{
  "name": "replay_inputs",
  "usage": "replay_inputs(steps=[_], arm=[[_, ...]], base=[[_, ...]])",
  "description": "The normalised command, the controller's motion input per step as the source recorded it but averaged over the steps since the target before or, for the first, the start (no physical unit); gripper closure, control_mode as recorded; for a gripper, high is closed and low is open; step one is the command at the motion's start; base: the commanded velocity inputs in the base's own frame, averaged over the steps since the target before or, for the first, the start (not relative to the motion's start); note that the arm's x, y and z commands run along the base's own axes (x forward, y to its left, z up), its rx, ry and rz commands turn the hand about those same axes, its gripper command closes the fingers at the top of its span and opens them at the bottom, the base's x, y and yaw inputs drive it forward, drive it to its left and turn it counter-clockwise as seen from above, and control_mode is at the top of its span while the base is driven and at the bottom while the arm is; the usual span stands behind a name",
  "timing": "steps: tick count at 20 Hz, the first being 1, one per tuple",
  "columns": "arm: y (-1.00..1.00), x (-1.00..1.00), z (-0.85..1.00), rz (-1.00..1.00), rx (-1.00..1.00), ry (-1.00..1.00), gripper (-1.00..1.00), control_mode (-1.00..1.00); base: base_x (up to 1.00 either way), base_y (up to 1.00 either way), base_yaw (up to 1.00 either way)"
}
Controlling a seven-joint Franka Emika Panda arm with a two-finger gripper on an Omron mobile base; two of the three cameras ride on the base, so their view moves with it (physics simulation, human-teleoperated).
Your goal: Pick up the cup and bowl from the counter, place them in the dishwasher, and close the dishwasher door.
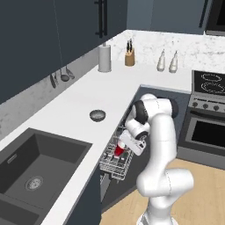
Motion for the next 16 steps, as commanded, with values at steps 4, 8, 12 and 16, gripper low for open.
replay_inputs(steps=[4,8,12,16], arm=[[0.08,0.04,-0.69,0.04,0.00,0.00,1.00,-1.00],[0.00,0.00,-0.64,0.00,0.00,0.00,-1.00,-1.00],[0.00,-0.01,-0.18,0.00,0.00,-0.01,-1.00,-1.00],[-0.13,-0.60,0.80,0.00,0.00,-0.08,-1.00,-1.00]], base=[[0.00,0.00,0.00],[0.00,0.00,0.00],[0.00,0.00,0.00],[0.00,0.00,0.00]])
